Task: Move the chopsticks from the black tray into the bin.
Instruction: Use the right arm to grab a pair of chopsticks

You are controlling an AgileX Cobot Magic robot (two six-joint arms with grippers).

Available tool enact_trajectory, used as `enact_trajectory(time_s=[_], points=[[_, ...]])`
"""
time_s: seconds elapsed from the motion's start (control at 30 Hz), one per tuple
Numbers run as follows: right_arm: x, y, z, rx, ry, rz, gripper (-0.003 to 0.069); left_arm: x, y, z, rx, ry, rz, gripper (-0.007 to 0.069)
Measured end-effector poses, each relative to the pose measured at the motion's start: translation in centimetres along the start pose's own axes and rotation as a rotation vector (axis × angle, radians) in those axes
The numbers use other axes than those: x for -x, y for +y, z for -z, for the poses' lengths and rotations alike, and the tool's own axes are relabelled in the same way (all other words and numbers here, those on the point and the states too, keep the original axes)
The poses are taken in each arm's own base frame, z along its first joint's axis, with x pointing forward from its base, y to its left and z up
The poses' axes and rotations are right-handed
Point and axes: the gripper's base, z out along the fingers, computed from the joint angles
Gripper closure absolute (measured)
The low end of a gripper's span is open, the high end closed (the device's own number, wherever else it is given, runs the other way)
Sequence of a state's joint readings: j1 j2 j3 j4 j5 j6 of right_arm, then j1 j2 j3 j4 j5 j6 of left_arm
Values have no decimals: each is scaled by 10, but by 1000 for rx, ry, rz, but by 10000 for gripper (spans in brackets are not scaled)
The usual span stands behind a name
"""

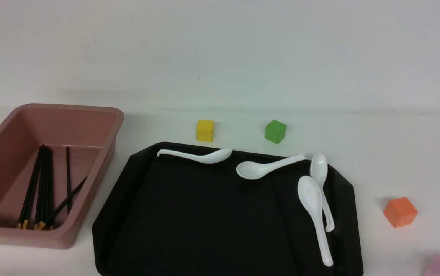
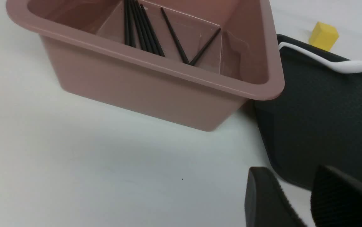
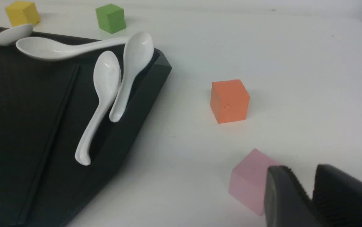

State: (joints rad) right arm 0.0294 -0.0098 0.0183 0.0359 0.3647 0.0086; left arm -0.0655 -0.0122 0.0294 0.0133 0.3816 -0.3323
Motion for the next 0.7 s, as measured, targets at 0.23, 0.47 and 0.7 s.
enact_trajectory(time_s=[0.23, 0.47, 0.7], points=[[0, 0, 0, 0, 0, 0, 474, 0, 0, 0, 0, 0, 0, 386], [0, 0, 0, 0, 0, 0, 463, 0, 0, 0, 0, 0, 0, 386], [0, 0, 0, 0, 0, 0, 454, 0, 0, 0, 0, 0, 0, 386]])
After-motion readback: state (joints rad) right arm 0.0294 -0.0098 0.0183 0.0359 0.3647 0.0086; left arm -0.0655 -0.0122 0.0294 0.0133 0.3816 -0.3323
